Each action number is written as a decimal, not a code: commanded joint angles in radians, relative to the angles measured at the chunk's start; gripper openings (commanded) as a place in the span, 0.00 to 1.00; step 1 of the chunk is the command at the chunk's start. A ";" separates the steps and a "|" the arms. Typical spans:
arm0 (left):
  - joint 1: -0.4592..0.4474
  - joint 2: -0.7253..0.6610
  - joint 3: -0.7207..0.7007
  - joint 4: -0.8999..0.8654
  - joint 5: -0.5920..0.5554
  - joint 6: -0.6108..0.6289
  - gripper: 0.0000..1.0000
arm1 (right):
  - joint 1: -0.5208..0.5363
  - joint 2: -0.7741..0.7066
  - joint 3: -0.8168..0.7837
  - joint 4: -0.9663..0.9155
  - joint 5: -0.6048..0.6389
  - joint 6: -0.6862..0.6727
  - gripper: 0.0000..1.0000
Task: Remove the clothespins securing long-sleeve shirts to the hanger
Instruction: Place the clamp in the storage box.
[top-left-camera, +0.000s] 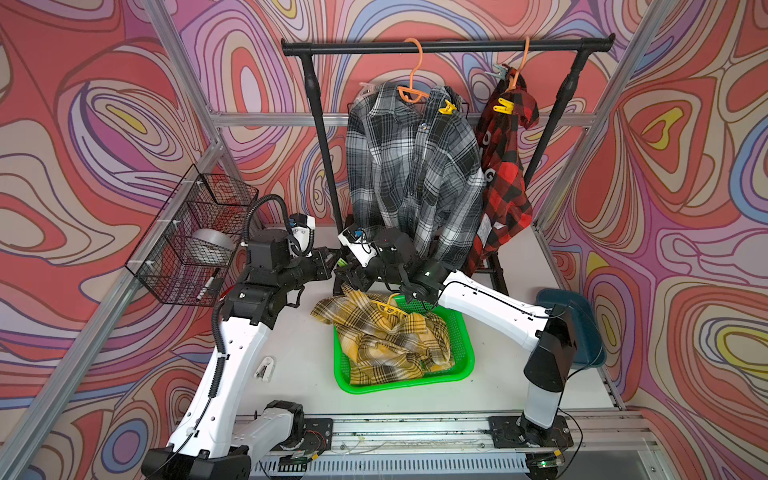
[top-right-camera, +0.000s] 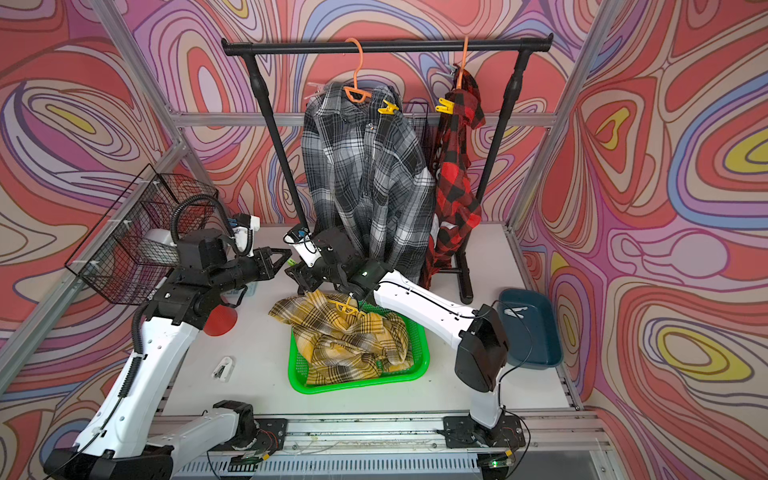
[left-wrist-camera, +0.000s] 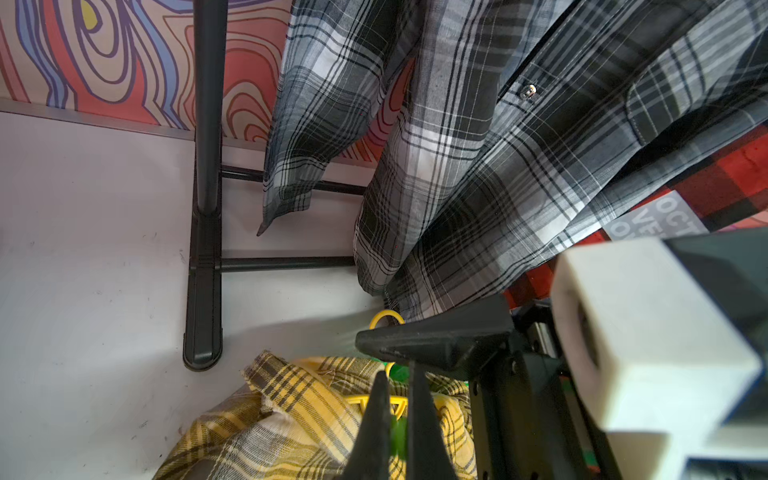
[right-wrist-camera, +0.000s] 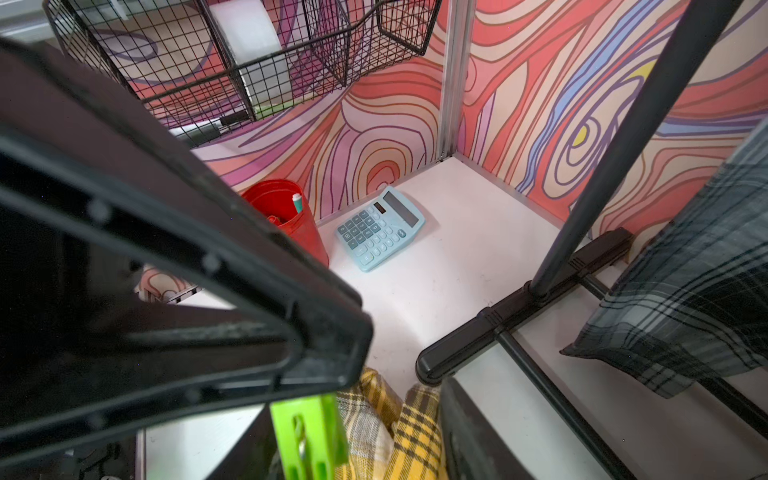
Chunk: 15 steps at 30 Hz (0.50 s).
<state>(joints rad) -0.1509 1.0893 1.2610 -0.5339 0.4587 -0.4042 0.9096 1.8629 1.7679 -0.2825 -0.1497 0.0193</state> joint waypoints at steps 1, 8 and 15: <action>-0.004 0.007 0.018 -0.026 -0.012 0.021 0.00 | 0.002 0.007 0.027 0.009 0.022 -0.013 0.54; -0.004 0.013 0.017 -0.035 -0.006 0.023 0.00 | 0.002 0.013 0.043 0.003 0.015 -0.023 0.45; -0.005 0.024 0.027 -0.043 0.009 0.025 0.00 | 0.002 0.033 0.070 -0.009 -0.002 -0.028 0.33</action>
<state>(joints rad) -0.1509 1.1099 1.2617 -0.5434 0.4549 -0.3931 0.9115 1.8736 1.8050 -0.2878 -0.1516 -0.0021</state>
